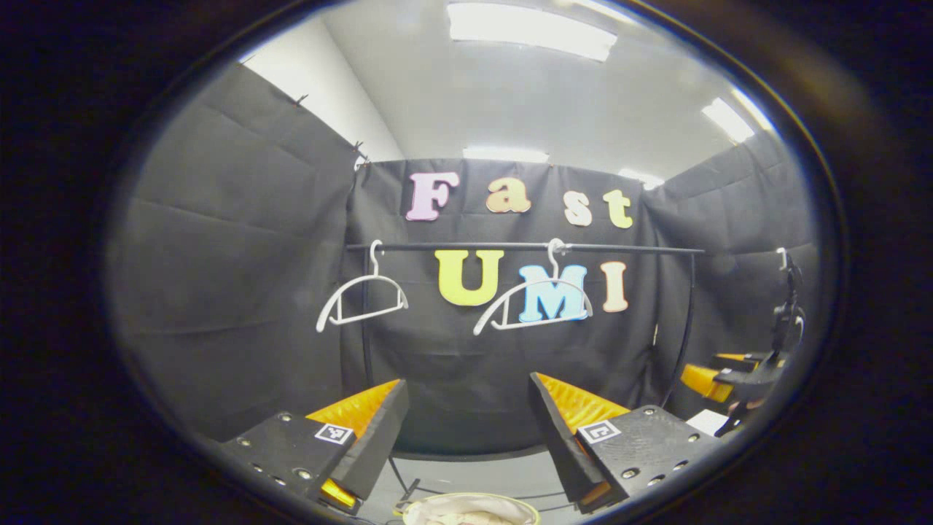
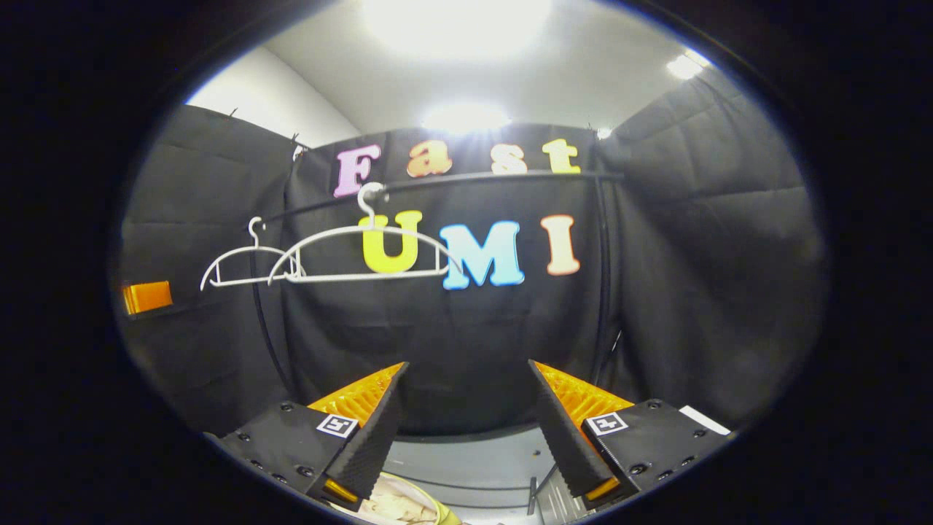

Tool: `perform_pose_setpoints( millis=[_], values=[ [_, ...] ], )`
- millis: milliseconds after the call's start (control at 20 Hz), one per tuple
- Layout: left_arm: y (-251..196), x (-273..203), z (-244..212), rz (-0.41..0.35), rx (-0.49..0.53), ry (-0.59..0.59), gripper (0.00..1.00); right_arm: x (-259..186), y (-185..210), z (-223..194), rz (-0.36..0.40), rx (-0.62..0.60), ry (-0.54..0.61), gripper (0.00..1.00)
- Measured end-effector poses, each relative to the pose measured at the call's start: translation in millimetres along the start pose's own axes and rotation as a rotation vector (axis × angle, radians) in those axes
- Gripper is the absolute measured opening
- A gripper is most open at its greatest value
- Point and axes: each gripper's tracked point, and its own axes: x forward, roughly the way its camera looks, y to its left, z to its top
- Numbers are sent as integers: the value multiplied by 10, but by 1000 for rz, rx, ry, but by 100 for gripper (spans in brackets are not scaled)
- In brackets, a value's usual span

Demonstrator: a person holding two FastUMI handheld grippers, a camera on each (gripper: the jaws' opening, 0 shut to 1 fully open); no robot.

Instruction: Grasp the clothes on the hanger with both hands and then place them into the laundry hamper below.

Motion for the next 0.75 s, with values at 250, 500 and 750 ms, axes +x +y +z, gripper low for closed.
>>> perform_pose_setpoints(
  millis=[250,500,750],
  values=[
    [-42,-161,384,-10,11,-34,95,-233,-155,456,-43,38,-64,92],
    [-17,-281,370,8,-3,-38,95,-505,-453,369,-129,62,-13,92],
    [-95,-233,127,-25,11,-35,95,-553,-539,14,-152,93,62,92]
  ],
)
